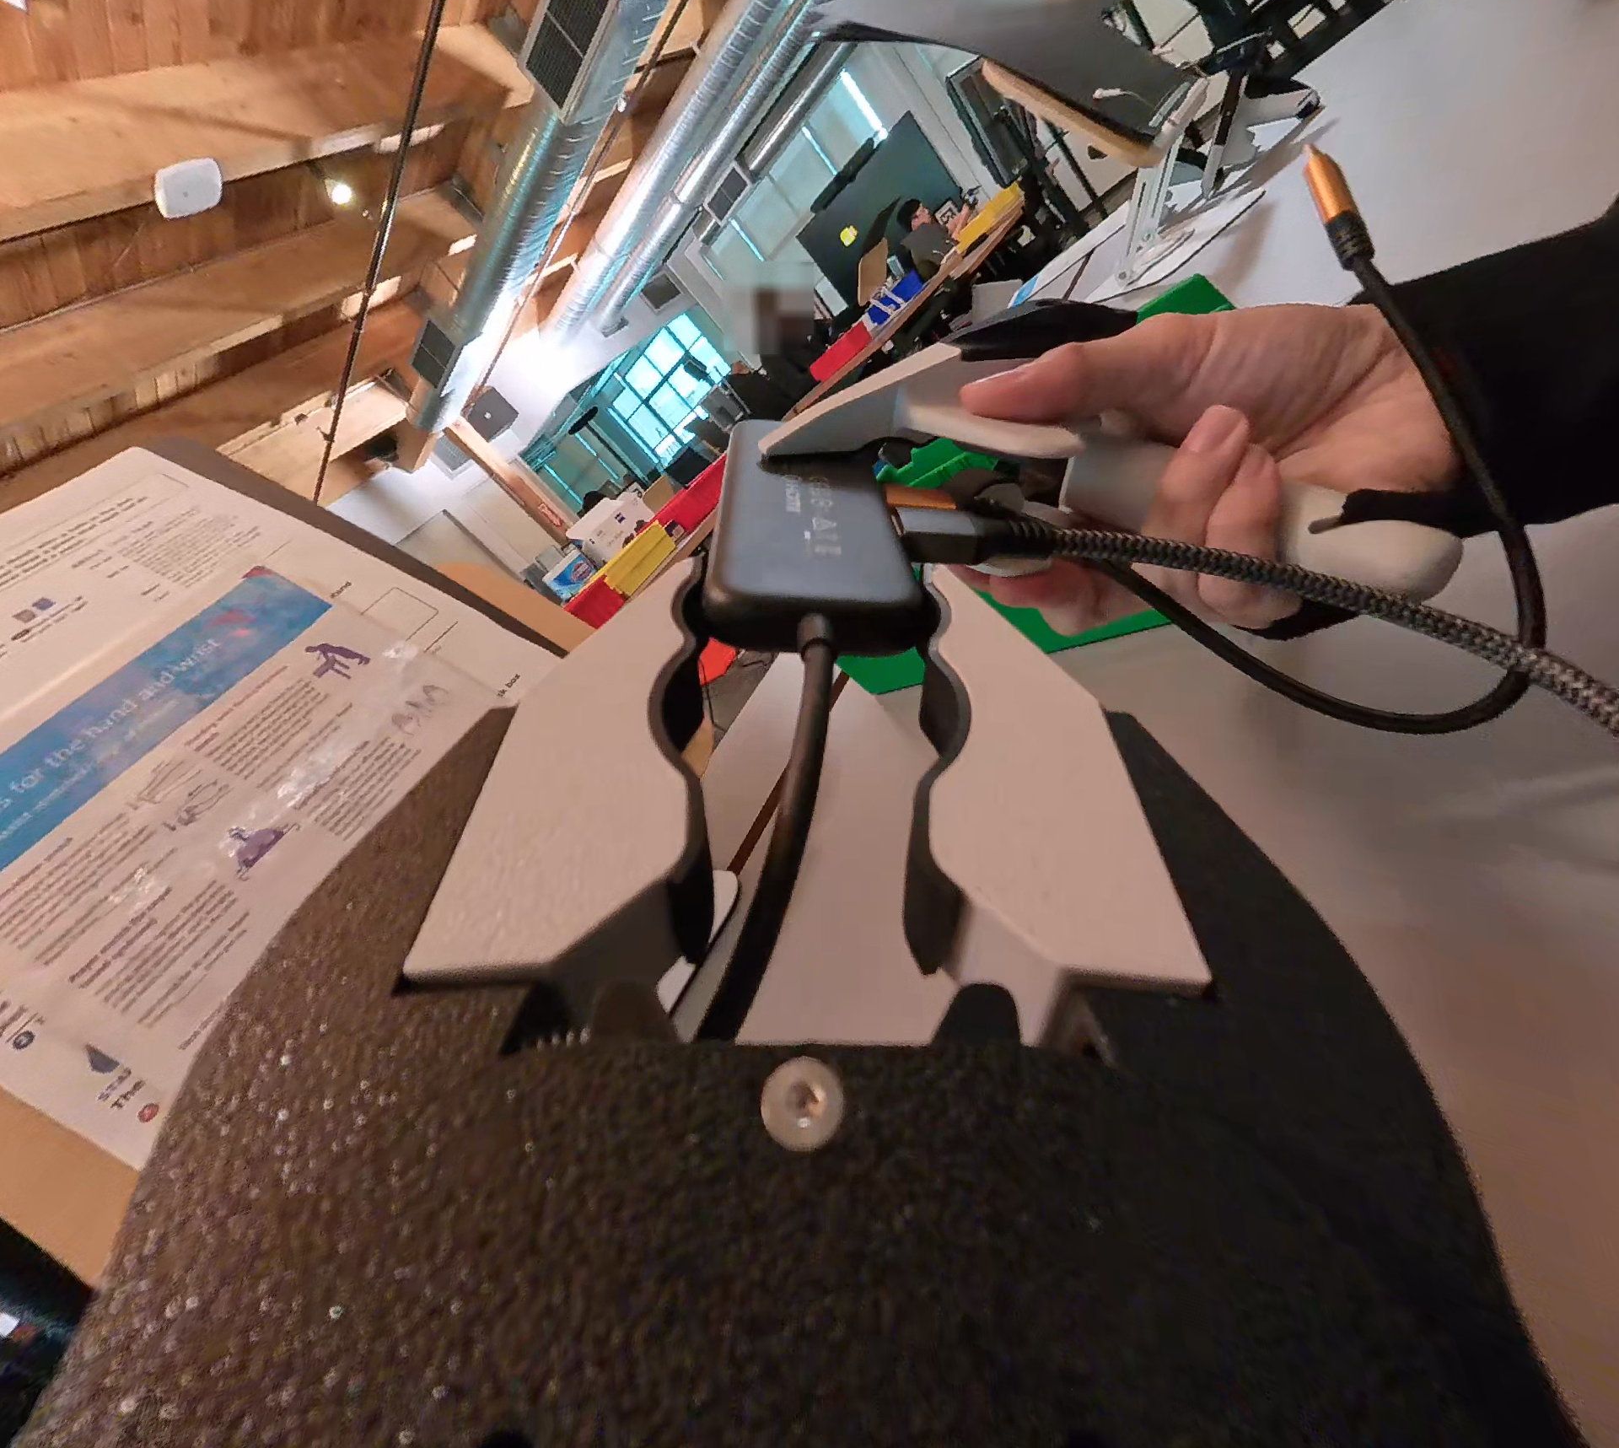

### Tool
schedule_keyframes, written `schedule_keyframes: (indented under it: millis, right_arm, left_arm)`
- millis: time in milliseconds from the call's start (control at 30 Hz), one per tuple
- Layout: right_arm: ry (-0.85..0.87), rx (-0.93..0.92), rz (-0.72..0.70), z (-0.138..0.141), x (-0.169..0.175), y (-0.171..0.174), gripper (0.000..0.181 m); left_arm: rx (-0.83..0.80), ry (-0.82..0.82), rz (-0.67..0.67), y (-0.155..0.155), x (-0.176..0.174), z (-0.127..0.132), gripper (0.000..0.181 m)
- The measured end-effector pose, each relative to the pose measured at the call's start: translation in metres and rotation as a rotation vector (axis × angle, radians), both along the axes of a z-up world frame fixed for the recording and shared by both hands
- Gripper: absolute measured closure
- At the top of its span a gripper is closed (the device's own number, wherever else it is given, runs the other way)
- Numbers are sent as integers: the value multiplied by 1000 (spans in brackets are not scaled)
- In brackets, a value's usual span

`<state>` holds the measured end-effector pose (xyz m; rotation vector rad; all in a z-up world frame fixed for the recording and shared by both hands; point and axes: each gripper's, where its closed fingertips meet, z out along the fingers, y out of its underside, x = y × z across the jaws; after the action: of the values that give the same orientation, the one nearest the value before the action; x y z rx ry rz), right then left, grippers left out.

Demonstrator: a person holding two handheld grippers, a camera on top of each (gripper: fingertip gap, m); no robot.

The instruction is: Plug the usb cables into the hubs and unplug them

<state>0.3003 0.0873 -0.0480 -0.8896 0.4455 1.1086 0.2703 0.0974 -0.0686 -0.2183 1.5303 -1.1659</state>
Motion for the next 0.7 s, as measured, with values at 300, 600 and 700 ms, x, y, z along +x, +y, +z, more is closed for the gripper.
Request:
schedule_keyframes:
  millis: [300,600,700]
  right_arm:
    - [-78,-27,-51,8,-4,-3,171]
    - [-805,-428,-957,31,60,-81,103]
    - [-1007,-598,-1362,57,78,-147,110]
  left_arm:
    - [-43,38,33,-2,-3,5,137]
    - [-500,287,406,102,17,-12,136]
    - [-510,322,531,121,20,-28,136]
